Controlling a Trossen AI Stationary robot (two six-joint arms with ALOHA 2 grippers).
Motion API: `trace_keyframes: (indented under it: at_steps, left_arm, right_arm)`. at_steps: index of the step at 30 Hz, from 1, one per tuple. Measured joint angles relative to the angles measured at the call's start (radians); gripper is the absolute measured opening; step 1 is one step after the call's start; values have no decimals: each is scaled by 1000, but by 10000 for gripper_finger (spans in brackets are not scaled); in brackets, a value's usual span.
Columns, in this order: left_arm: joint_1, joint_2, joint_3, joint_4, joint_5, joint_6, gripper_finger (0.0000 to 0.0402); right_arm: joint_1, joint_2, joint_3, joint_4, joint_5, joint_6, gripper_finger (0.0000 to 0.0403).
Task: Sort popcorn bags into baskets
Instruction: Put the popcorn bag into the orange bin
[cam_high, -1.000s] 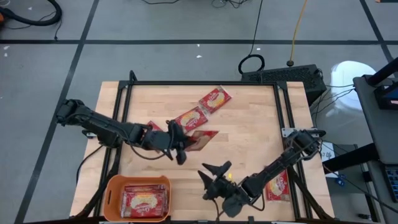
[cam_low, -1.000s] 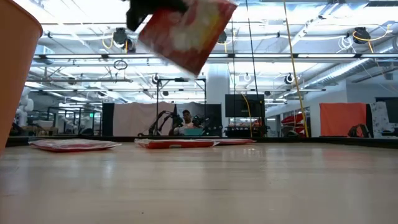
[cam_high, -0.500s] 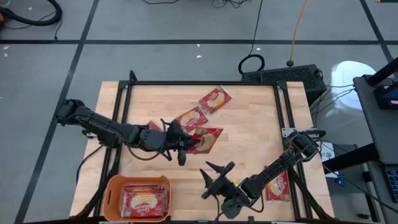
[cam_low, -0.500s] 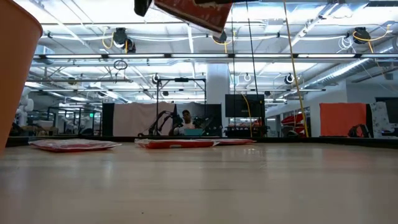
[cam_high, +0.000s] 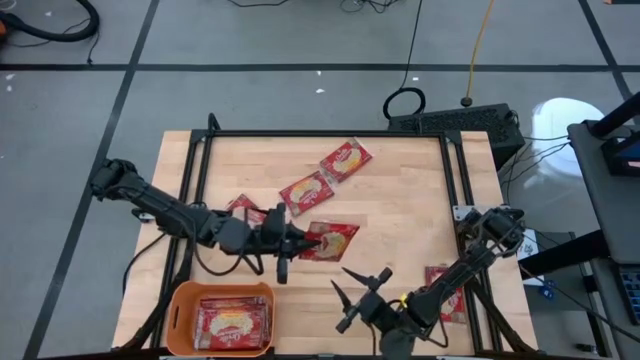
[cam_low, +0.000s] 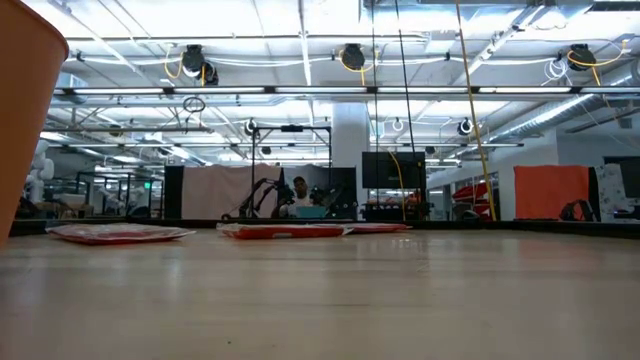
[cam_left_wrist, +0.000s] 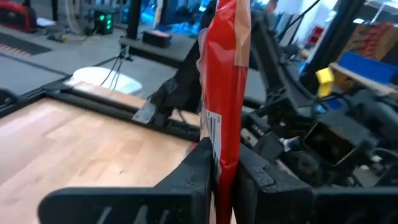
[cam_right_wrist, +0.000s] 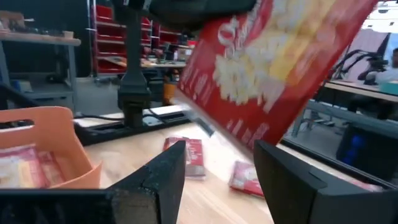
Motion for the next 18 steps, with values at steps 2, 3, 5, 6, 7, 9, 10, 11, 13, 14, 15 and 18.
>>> trace_keyframes:
  at_steps: [2,3,5,6,7,9,10,11,13,14,15,18]
  left_arm:
    - [-10,0,0,16,0,28,43]
    - [-15,0,0,15,1,40,43]
    - [-25,2,0,5,4,66,39]
    - [-33,2,0,0,5,77,35]
    - [-40,2,0,-1,8,86,32]
    - [-51,2,0,8,30,104,26]
    - [-56,2,0,10,38,110,25]
    - [-59,2,0,10,46,113,25]
    - [-64,2,0,10,51,114,29]
    - [-65,2,0,10,50,118,33]
    - [-67,2,0,11,50,120,36]
    - [-67,2,0,13,49,121,40]
  right_arm:
    - [0,-6,-1,-8,-8,13,183]
    - [-2,-11,-2,-11,-16,25,183]
    - [-5,-31,-2,-16,-40,48,183]
    - [-5,-44,-2,-25,-53,61,183]
    - [-4,-60,-5,-28,-67,76,183]
    - [-5,-88,-34,-29,-106,96,183]
    - [-6,-102,-53,-24,-125,104,183]
    - [-8,-117,-79,-20,-147,115,183]
    - [-18,-148,-133,4,-202,143,183]
    - [-25,-162,-166,30,-234,158,183]
    - [-31,-174,-199,70,-267,164,183]
    - [-64,-180,-303,273,-395,114,183]
